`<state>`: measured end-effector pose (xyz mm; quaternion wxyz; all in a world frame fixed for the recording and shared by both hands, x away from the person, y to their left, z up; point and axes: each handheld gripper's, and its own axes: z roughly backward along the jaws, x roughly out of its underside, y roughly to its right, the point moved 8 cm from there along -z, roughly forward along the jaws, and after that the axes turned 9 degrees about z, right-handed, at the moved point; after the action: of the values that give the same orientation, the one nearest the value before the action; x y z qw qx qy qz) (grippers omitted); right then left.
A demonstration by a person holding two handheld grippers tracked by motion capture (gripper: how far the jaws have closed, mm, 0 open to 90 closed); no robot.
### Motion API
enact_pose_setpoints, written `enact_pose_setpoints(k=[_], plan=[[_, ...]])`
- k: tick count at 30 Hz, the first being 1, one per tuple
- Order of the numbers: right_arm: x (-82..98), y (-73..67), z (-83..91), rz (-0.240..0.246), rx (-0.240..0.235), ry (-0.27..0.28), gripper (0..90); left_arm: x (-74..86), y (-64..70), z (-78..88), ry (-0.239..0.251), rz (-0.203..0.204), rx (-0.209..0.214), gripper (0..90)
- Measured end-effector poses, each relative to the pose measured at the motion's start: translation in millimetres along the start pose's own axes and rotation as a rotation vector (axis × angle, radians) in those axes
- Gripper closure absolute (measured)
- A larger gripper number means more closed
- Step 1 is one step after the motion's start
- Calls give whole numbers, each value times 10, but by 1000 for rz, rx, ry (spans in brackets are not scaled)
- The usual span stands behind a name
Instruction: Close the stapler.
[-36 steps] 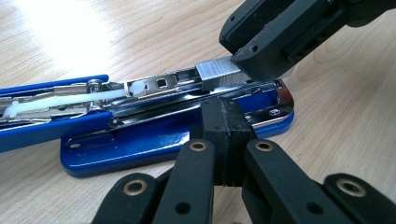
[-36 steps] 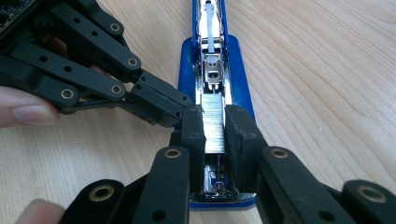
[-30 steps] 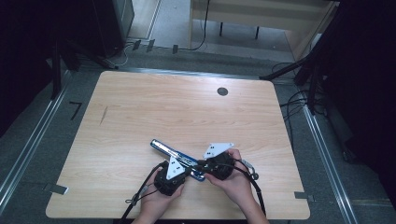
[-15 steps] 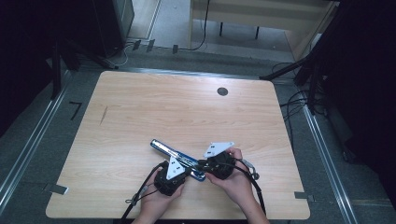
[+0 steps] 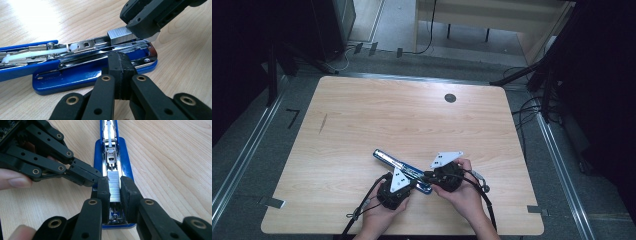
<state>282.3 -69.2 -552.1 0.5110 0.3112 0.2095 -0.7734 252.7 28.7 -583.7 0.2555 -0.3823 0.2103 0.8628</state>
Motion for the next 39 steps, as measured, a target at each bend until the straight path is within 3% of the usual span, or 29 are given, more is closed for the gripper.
enact_pose_setpoints(k=[31,37,39], plan=[[9,0,-31,22,26,-10,769,0,1,0,1,-2,-2,900],[-8,-9,-6,9,9,5,767,0,1,0,1,-2,-1,900],[-31,-11,16,2,7,26,810,0,1,-1,1,0,-1,900]])
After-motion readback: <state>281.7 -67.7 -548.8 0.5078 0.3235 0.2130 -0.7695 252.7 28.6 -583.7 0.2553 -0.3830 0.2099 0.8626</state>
